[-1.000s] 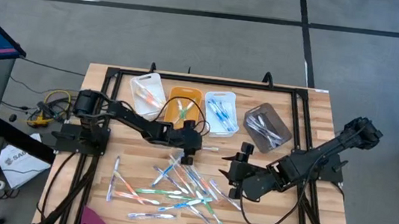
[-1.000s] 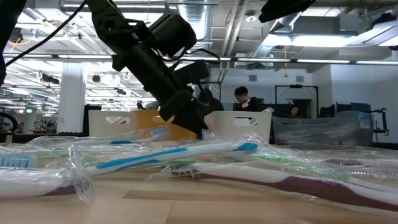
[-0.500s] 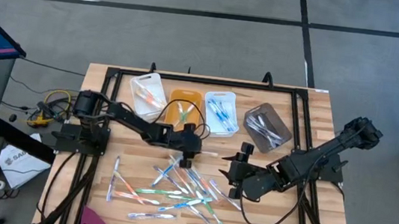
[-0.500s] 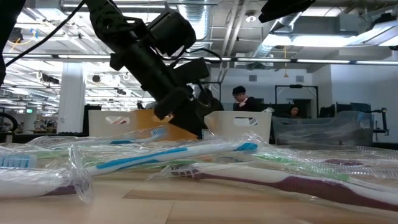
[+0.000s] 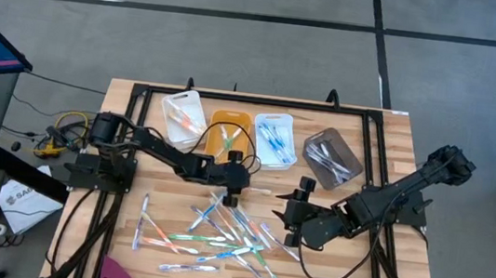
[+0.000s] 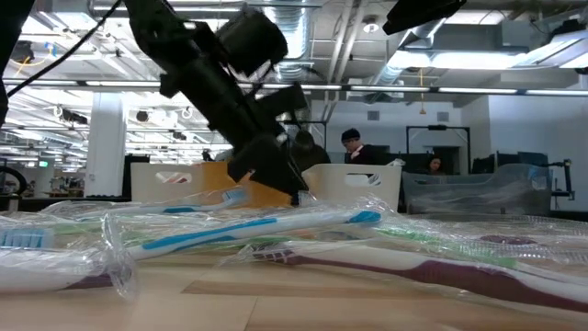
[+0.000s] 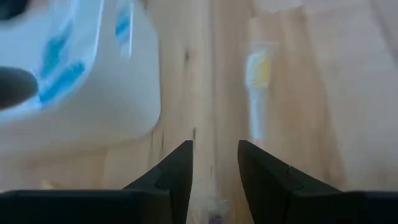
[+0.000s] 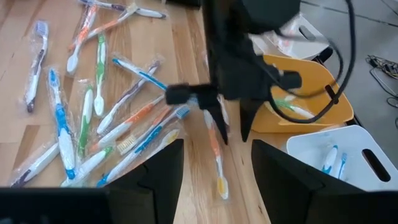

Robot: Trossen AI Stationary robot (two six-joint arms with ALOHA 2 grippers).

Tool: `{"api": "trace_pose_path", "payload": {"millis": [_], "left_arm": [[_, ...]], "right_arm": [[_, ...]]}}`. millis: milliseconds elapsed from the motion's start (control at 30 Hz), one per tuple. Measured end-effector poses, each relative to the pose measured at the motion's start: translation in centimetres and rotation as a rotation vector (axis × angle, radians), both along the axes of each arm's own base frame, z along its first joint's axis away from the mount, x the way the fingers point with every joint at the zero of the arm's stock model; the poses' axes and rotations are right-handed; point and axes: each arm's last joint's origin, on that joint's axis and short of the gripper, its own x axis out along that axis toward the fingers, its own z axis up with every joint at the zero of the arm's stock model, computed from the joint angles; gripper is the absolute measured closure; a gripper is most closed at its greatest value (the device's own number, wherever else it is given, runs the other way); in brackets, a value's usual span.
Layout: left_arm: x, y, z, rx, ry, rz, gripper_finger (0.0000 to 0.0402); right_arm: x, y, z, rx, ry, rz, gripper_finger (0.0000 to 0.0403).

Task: Pick & Place Toothbrushes
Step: Put the white orange toothbrush into the left white bin

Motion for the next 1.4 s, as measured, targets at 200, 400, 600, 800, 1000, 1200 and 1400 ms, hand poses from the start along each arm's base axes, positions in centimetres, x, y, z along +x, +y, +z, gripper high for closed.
{"api": "trace_pose_path", "payload": {"millis": [200, 400, 600, 800, 1000, 1200, 1400], "left_arm": [[-0.4, -2.0, 2.0, 0.029, -0.049, -0.087, 0.0282], [-0.5, -1.8, 1.4, 0.014, -0.021, -0.071, 0.0282], [-0.3, -1.3, 0.1, -0.063, -0.003, -0.083, 0.0282], [0.0, -1.1, -0.8, -0.101, 0.007, -0.116, 0.0282], [0.1, -0.3, -0.7, -0.106, -0.005, -0.099, 0.0282], [0.2, -0.4, -0.7, -0.105, -0.008, -0.105, 0.0282], [0.2, -0.3, -0.7, -0.105, -0.008, -0.104, 0.0282]], "right_arm": [[0.0, 0.0, -0.1, -0.004, 0.008, 0.000, 0.0221], [-0.1, 0.0, -0.1, 0.004, 0.008, -0.001, 0.0221], [0.0, 0.0, -0.1, 0.018, 0.014, 0.010, 0.0221], [0.0, 0.0, -0.1, 0.019, 0.013, 0.010, 0.0221], [0.0, 0.0, -0.1, 0.016, 0.014, 0.012, 0.0221], [0.0, 0.0, -0.1, 0.016, 0.014, 0.012, 0.0221], [0.0, 0.0, -0.1, 0.016, 0.014, 0.012, 0.0221]]}}
